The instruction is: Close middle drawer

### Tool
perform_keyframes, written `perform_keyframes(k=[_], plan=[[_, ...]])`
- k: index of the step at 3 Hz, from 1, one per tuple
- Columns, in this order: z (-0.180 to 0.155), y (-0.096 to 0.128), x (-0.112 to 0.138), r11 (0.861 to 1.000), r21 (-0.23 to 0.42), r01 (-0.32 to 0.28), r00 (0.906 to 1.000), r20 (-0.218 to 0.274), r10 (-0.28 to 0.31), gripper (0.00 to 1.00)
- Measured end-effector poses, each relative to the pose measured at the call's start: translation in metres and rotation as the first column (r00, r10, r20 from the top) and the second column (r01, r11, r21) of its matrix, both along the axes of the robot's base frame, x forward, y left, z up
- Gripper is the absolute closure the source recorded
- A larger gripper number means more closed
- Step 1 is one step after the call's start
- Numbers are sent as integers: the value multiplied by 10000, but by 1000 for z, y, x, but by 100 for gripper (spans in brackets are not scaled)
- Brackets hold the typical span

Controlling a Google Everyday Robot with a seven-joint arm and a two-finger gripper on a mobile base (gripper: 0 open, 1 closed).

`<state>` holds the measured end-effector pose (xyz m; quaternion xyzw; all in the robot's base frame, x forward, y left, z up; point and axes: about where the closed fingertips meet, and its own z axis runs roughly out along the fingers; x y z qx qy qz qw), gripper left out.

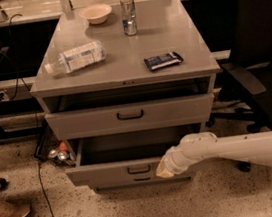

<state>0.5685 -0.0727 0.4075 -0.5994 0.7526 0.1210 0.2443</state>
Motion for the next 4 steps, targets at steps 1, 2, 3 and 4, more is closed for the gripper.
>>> perform_keyframes(k=[1, 2, 3, 4], plan=[[1, 2, 8, 9999, 17, -139, 9996, 247, 138, 100], [4, 8, 27, 9991, 83, -418, 9966, 711, 411, 100], [11, 11, 57, 9975, 30, -705, 9864, 1491, 693, 100], [11, 11, 57, 9975, 30, -705, 9864, 1491, 693, 100]])
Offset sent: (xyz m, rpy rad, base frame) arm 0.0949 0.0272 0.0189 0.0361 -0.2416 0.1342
